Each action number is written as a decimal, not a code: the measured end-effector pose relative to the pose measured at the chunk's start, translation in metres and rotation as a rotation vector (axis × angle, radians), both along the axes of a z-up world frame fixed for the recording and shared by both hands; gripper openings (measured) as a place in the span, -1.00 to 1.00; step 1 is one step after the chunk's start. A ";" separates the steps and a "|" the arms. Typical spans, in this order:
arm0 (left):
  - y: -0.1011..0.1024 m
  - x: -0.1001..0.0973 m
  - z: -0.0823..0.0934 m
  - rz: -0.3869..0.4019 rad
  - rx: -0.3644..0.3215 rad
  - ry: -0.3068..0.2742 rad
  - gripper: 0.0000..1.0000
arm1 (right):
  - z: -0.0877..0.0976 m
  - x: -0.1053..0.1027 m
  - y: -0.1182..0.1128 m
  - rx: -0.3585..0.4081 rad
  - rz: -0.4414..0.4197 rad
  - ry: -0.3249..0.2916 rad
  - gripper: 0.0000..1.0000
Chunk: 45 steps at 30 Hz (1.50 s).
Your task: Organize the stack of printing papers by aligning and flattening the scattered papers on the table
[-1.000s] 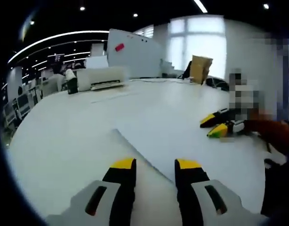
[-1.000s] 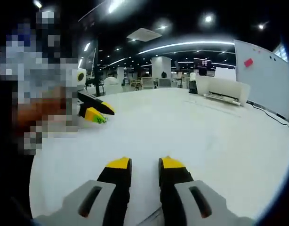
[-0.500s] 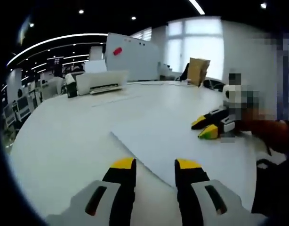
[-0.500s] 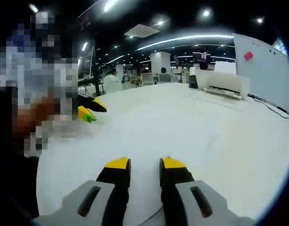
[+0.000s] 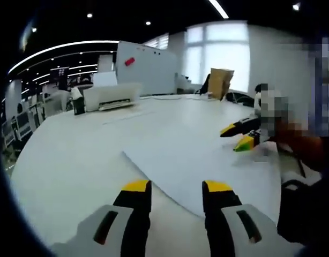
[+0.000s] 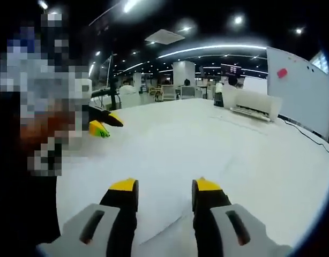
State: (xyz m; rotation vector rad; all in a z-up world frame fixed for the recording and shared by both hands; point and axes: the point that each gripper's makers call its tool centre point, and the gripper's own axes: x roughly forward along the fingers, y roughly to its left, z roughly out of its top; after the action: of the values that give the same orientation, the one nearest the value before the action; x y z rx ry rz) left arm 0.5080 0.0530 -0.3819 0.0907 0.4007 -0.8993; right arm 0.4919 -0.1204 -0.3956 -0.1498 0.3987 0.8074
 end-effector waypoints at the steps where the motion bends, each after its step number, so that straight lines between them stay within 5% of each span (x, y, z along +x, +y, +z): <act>1: 0.003 -0.002 -0.001 0.000 0.003 0.003 -0.12 | 0.001 -0.005 -0.002 -0.003 0.002 0.005 -0.28; 19: 0.052 -0.047 0.003 0.023 -0.019 -0.019 0.10 | 0.029 -0.057 -0.027 0.056 -0.034 -0.015 -0.08; 36: 0.115 -0.065 0.010 0.146 -0.020 -0.015 0.10 | 0.050 -0.075 -0.055 0.024 -0.052 -0.042 -0.17; 45: 0.148 -0.082 0.031 0.190 -0.052 -0.030 0.09 | 0.056 -0.086 -0.070 0.020 -0.056 -0.019 -0.20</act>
State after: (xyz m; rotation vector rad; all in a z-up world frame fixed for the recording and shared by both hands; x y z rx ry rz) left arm 0.4255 0.2008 -0.3514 0.0181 0.3521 -0.7197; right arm 0.4054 -0.1904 -0.3400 -0.1275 0.3751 0.7540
